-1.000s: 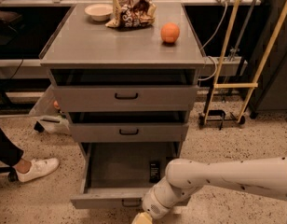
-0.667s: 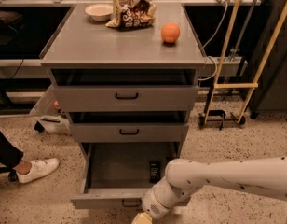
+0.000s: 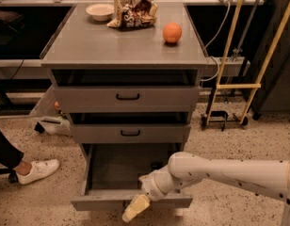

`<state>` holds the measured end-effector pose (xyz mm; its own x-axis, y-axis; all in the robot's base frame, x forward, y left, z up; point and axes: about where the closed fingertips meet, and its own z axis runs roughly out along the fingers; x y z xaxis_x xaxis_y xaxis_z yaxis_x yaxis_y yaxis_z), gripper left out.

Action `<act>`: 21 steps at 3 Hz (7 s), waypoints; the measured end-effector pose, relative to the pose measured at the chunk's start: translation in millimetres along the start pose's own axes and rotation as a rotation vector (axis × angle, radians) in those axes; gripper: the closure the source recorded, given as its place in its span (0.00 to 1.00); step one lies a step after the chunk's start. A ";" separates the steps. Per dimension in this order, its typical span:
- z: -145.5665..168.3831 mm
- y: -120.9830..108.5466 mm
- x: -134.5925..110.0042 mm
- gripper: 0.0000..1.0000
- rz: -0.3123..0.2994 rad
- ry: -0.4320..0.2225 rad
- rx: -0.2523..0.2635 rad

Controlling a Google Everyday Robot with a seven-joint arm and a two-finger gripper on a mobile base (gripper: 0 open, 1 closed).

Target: Pick rxbar chocolate from bottom drawer and place on counter

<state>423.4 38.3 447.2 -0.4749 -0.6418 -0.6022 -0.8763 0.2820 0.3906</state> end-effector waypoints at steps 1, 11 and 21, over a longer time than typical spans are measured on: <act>-3.7 -41.3 -33.3 0.00 -0.030 -0.050 0.097; -10.2 -280.6 7.6 0.00 0.579 -0.198 0.450; 119.8 -391.7 130.4 0.00 0.628 -0.115 0.527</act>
Offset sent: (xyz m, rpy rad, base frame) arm 0.1477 -0.0074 0.0206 -0.2208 -0.2063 -0.2639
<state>695.0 -70.4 132.2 -0.8687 -0.1843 -0.4598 -0.3546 0.8796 0.3173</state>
